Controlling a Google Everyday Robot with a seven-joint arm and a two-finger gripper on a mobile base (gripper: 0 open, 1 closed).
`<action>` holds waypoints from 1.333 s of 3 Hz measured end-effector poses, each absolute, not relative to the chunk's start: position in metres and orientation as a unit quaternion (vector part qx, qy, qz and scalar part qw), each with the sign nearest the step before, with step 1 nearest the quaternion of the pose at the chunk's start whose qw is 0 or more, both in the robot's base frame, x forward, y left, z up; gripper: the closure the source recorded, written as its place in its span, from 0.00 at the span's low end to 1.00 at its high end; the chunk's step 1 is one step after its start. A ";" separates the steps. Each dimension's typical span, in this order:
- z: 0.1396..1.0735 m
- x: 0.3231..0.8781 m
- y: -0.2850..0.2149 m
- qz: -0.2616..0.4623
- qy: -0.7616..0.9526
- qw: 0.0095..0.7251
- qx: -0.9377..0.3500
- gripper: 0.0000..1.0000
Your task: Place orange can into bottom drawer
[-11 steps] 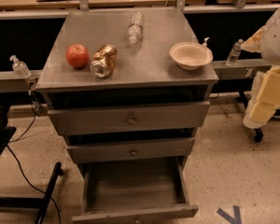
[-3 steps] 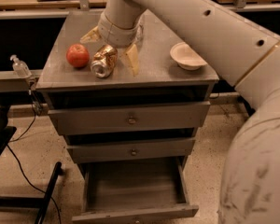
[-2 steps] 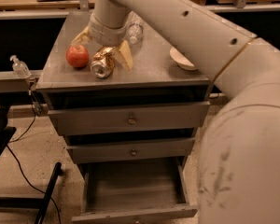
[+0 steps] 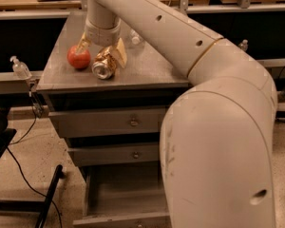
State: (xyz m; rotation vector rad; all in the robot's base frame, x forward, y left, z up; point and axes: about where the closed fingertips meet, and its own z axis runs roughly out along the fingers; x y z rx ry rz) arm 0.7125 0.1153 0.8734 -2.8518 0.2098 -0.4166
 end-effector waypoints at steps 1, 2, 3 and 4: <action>0.862 0.721 0.115 -0.142 0.063 0.112 -0.982 0.35; 0.853 0.725 0.109 -0.138 0.062 0.100 -0.983 0.36; 0.850 0.728 0.104 -0.134 0.070 0.097 -0.984 0.51; 0.862 0.725 0.100 -0.130 0.109 0.102 -0.980 0.74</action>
Offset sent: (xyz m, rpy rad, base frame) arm 0.0161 -0.0166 -0.0250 -0.0854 0.0218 0.0121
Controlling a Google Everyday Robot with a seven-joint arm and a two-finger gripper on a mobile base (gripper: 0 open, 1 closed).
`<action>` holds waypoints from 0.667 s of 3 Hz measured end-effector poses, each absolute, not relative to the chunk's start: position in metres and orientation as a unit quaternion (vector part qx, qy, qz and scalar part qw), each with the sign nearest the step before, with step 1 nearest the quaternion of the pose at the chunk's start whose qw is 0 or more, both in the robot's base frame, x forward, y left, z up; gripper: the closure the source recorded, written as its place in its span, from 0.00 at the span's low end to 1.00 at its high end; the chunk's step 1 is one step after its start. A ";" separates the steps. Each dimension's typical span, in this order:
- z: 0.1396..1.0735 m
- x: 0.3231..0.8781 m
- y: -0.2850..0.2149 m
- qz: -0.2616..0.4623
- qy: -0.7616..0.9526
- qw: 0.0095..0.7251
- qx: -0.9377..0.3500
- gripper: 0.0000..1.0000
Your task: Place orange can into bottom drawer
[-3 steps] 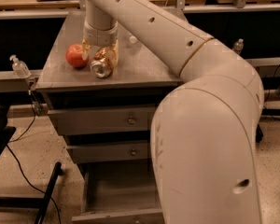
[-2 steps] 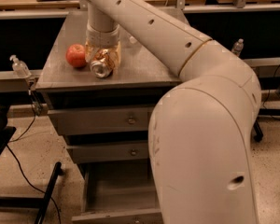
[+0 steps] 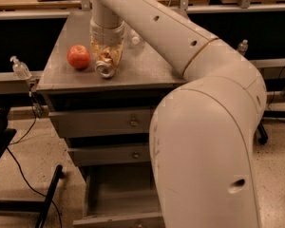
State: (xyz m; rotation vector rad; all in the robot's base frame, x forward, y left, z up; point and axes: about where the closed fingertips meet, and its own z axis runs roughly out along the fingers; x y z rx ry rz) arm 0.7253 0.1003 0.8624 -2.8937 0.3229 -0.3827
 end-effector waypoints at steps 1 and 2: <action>0.881 0.718 0.083 -0.102 0.184 0.119 -0.970 0.96; 0.908 0.705 0.042 -0.077 0.286 0.146 -0.944 1.00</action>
Offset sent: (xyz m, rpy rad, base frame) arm -0.0456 -0.1417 0.0892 0.3041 0.2491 -0.8329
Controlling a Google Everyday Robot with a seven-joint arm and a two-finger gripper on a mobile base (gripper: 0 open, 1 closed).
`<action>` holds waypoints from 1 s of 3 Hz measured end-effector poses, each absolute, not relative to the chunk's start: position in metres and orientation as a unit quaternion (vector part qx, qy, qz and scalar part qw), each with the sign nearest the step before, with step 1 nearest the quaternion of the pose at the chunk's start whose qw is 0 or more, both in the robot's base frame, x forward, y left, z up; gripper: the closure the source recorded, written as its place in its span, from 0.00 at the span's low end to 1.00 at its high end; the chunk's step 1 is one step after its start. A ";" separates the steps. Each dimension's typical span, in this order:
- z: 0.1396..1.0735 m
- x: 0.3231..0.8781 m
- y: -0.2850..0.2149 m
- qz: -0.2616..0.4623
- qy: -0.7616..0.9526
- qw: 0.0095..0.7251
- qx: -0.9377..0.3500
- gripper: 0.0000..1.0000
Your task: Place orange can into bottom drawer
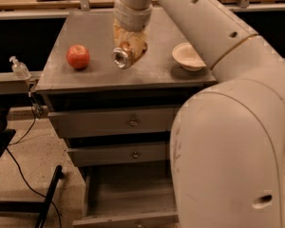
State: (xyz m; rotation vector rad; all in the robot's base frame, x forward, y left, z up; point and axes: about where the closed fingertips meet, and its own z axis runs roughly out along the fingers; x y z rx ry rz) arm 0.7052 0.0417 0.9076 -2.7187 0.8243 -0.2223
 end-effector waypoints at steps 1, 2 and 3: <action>0.930 0.686 0.007 -0.044 0.390 0.193 -0.899 1.00; 0.946 0.639 0.012 0.029 0.462 0.291 -0.838 1.00; 0.926 0.630 0.001 0.060 0.515 0.310 -0.797 1.00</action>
Offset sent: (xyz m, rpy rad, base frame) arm -0.1214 -0.1608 -0.0572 0.7460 0.3453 -0.9720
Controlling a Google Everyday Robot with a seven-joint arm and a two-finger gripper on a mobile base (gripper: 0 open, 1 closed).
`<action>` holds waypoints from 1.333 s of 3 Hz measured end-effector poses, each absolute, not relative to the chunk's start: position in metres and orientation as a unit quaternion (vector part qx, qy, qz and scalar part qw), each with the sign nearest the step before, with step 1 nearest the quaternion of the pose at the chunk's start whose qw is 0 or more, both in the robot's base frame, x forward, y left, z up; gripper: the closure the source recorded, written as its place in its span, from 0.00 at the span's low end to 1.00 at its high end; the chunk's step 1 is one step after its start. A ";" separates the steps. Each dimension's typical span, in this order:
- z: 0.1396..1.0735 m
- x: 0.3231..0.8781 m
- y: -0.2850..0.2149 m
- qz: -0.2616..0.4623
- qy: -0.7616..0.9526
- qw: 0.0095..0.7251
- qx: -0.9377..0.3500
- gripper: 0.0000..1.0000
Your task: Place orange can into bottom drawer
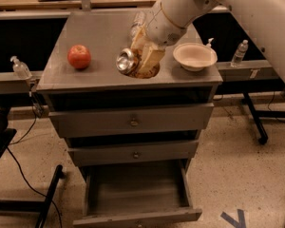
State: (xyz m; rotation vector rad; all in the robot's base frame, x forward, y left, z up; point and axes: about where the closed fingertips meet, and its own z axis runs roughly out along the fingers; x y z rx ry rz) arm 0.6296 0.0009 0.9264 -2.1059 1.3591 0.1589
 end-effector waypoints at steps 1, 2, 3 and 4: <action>0.925 0.631 -0.001 0.057 0.516 0.308 -0.798 1.00; 0.912 0.613 0.000 0.076 0.539 0.334 -0.769 1.00; 0.949 0.546 0.035 0.115 0.536 0.410 -0.728 1.00; 0.947 0.520 0.053 0.151 0.543 0.437 -0.701 1.00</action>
Offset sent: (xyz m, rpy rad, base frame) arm -0.0798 -0.0149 -0.1013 0.3818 0.1164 -0.3218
